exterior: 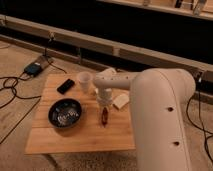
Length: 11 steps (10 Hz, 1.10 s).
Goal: Place the pepper in the ceramic cup
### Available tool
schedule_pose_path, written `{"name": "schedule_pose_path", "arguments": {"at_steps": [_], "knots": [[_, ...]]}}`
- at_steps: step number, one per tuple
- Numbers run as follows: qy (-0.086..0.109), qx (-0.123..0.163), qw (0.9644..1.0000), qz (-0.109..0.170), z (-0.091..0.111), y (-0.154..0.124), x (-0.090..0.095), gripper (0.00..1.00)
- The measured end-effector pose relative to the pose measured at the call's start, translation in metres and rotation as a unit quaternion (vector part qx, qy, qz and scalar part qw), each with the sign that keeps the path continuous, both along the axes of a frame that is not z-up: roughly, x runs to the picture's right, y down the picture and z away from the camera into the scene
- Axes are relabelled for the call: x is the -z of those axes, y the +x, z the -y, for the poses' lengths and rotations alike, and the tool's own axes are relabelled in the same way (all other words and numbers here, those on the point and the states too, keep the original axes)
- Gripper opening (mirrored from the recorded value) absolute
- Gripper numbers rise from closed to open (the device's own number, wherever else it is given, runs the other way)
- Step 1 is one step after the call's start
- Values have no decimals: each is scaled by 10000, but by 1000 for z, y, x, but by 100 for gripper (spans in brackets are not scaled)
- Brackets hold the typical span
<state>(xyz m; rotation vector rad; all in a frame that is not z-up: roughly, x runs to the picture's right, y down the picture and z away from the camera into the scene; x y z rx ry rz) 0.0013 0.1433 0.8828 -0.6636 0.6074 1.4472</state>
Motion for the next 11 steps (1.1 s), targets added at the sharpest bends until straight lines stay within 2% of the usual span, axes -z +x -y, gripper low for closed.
{"name": "schedule_pose_path", "arguments": {"at_steps": [3,6,8,11], "knots": [[126,77,9999,-2,20,0,8,0],[440,340,9984,70,58,-8,18,0],[647,505,9965,167,81,-19,22,0],[1048,856,9902,342,125,-36,24,0]]}}
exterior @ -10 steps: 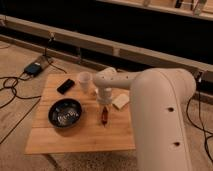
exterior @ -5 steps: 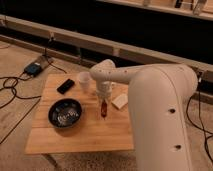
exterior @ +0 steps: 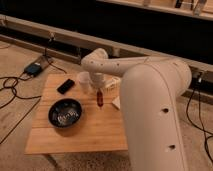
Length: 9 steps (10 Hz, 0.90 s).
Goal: Place the pepper in the ceramic cup
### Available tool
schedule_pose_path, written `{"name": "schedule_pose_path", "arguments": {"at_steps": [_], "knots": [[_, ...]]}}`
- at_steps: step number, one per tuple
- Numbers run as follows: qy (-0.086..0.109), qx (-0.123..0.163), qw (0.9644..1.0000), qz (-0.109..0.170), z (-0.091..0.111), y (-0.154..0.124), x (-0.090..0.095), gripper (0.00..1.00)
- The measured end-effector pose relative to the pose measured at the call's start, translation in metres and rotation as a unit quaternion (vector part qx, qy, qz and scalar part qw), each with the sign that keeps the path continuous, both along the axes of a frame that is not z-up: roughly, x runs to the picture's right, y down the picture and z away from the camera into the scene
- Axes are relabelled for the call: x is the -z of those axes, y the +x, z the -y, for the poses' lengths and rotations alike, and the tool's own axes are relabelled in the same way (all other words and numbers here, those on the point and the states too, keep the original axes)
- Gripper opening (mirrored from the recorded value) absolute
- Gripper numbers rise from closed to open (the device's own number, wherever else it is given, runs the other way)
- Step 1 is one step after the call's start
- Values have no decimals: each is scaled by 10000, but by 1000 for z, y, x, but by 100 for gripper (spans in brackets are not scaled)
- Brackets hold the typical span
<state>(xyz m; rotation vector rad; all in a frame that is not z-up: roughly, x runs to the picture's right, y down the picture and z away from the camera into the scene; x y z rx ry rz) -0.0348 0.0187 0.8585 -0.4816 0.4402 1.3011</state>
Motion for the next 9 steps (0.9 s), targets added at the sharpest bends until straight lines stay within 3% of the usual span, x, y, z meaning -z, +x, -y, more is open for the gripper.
{"name": "schedule_pose_path", "arguments": {"at_steps": [5,9], "knots": [[620,288,9968,410,60,-16,-11,0],[926,495,9922,671,91,-29,-16,0]]}}
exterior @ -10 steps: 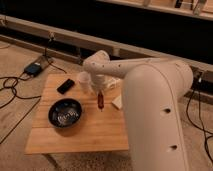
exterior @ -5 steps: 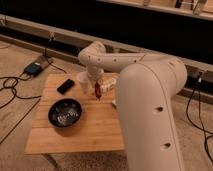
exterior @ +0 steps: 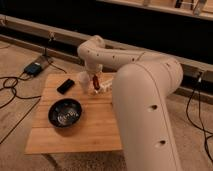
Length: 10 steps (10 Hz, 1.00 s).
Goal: Place the pepper in the ceramic cup
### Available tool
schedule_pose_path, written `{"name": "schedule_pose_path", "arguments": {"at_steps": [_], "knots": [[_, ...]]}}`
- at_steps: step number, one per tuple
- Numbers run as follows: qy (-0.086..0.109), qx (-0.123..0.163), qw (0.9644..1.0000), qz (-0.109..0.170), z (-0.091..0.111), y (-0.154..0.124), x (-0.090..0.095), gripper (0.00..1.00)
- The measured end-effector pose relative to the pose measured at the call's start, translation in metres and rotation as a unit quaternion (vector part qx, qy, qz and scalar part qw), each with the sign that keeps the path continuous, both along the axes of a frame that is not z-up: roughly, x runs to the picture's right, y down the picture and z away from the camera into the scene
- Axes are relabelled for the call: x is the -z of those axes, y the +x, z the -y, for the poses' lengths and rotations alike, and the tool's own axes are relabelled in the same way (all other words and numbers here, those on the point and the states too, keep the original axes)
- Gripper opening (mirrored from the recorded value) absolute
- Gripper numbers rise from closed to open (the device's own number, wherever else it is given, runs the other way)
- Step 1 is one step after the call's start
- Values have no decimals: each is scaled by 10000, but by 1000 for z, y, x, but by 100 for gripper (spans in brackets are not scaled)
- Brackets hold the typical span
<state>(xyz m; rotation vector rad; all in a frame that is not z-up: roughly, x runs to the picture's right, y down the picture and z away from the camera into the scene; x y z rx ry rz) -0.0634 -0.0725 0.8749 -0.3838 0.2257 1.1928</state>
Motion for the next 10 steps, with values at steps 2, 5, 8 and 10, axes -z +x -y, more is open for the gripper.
{"name": "schedule_pose_path", "arguments": {"at_steps": [2,5,8,10], "knots": [[108,141,9998,101,12,-10,-1,0],[324,409,9982,303,33,-35,-2,0],[548,625,9949,562,53,-55,-6,0],[678,716,9923,745,62,-62,-11,0]]}}
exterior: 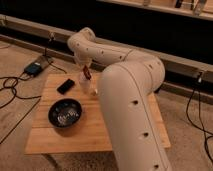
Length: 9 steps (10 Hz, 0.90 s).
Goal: Place the pepper in the ceramic cup
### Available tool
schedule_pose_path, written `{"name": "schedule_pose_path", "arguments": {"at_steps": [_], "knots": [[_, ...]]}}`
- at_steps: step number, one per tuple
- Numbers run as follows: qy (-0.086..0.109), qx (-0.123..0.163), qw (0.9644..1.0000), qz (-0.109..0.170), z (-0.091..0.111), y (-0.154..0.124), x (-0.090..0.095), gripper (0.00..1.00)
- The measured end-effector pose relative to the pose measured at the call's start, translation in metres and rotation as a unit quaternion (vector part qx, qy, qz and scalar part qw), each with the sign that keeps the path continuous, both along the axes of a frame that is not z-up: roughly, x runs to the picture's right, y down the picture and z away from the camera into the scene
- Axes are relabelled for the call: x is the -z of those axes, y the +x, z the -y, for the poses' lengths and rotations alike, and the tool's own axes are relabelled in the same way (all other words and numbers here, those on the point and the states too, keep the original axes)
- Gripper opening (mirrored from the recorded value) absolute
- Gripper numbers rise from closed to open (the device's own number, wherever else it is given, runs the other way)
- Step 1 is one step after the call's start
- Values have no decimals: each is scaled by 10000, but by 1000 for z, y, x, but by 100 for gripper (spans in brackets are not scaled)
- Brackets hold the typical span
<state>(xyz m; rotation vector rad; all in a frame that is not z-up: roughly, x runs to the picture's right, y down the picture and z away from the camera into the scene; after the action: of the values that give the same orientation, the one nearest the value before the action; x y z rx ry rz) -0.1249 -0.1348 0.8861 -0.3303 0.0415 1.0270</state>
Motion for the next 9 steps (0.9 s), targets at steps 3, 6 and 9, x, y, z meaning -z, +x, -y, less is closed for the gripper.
{"name": "schedule_pose_path", "arguments": {"at_steps": [3,6,9], "knots": [[152,62,9994,304,12,-2,-12,0],[253,34,9976,638,19,-8,-25,0],[232,-44,9957,894,15,-14,-33,0]]}}
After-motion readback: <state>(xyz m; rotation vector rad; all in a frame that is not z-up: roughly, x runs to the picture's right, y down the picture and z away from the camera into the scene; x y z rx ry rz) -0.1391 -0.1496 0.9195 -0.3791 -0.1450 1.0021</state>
